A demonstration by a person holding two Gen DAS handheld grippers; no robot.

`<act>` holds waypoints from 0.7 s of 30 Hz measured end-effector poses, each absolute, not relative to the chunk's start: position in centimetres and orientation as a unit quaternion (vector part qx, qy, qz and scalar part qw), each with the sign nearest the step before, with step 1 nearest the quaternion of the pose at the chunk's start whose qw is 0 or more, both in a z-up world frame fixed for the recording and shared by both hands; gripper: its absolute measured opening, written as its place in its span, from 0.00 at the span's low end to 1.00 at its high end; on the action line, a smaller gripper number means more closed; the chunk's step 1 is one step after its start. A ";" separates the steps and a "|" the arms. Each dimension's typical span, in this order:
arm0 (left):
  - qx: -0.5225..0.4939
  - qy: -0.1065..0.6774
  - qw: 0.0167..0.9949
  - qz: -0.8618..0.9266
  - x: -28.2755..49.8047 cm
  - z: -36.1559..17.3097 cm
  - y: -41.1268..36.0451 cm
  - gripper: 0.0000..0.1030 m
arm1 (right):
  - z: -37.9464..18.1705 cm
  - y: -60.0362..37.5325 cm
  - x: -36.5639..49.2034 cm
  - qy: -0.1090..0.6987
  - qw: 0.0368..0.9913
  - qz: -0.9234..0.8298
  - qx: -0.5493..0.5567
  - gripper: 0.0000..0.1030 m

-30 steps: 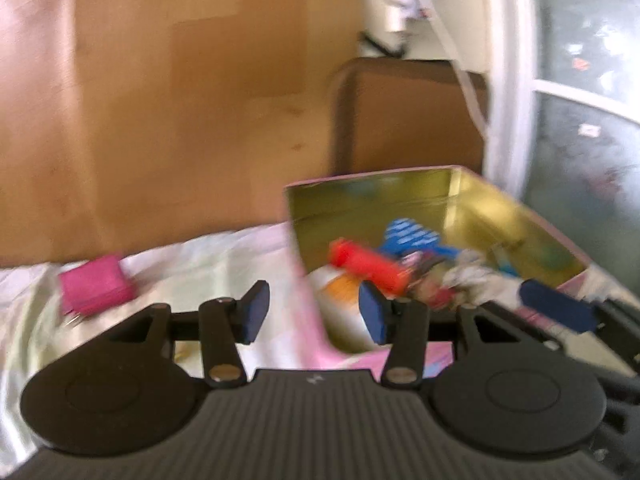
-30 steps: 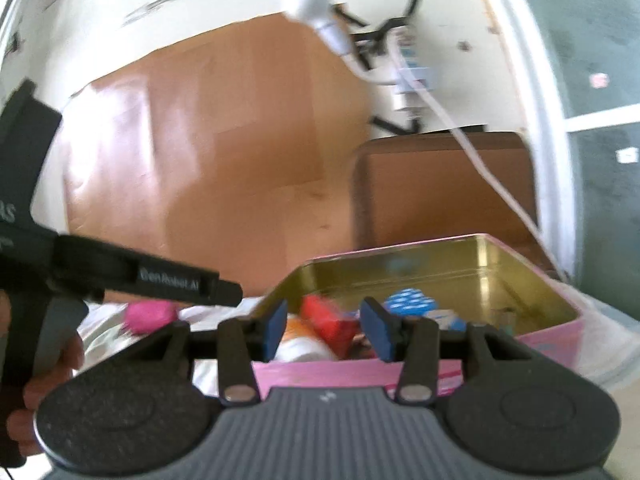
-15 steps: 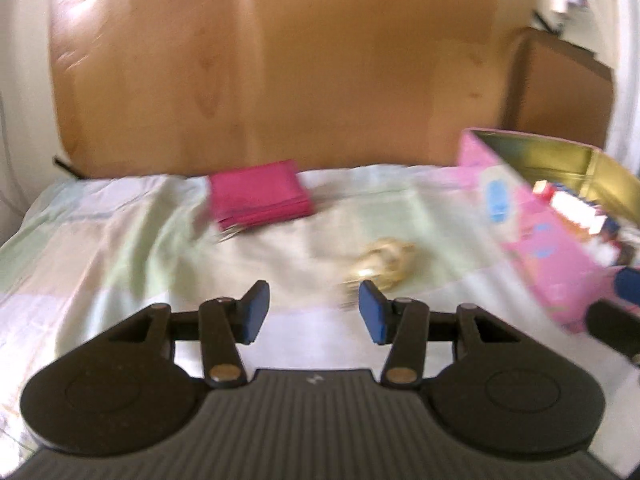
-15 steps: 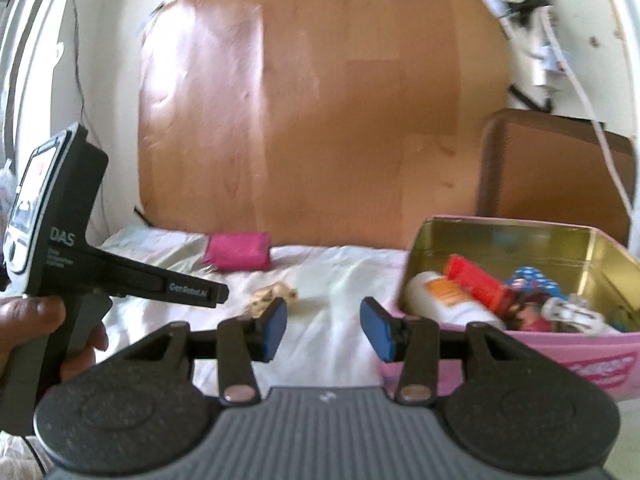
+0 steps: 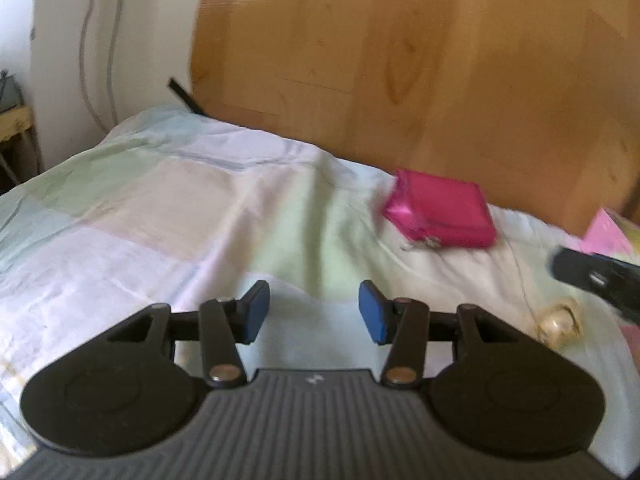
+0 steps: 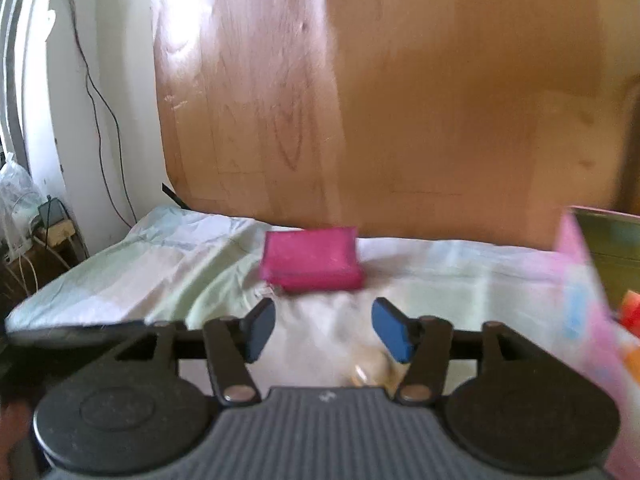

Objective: Organize rigid objects
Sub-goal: 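Move the right gripper over to the pink zip purse, then grasp the pink purse with the right gripper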

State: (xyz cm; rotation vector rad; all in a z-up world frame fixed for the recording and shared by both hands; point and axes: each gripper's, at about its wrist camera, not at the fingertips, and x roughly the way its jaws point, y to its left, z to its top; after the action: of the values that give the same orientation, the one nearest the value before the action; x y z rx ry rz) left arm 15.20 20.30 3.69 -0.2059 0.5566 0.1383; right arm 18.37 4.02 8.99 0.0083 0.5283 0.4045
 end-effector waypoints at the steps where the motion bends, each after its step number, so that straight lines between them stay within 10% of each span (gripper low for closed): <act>1: -0.109 0.276 0.952 0.072 15.1 3.7 20.6 0.51 | 8.9 4.6 19.7 0.263 0.944 0.199 -0.001 0.56; 11: -0.168 0.282 0.943 0.064 15.0 3.6 22.4 0.51 | 6.5 2.0 32.9 0.364 0.893 0.198 0.177 0.54; 16: -0.173 0.282 0.941 0.071 15.4 3.4 22.8 0.51 | 6.0 3.3 31.6 0.367 0.888 0.240 0.139 0.20; 21: -0.180 0.274 0.942 0.074 15.2 3.6 23.2 0.51 | 7.3 3.6 27.4 0.356 0.884 0.268 0.142 0.09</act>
State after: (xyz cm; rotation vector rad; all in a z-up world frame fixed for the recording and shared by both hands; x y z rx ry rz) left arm 15.24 23.23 3.55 -0.3679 0.5595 0.1511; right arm 27.39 3.56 7.32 0.2951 0.7420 0.5578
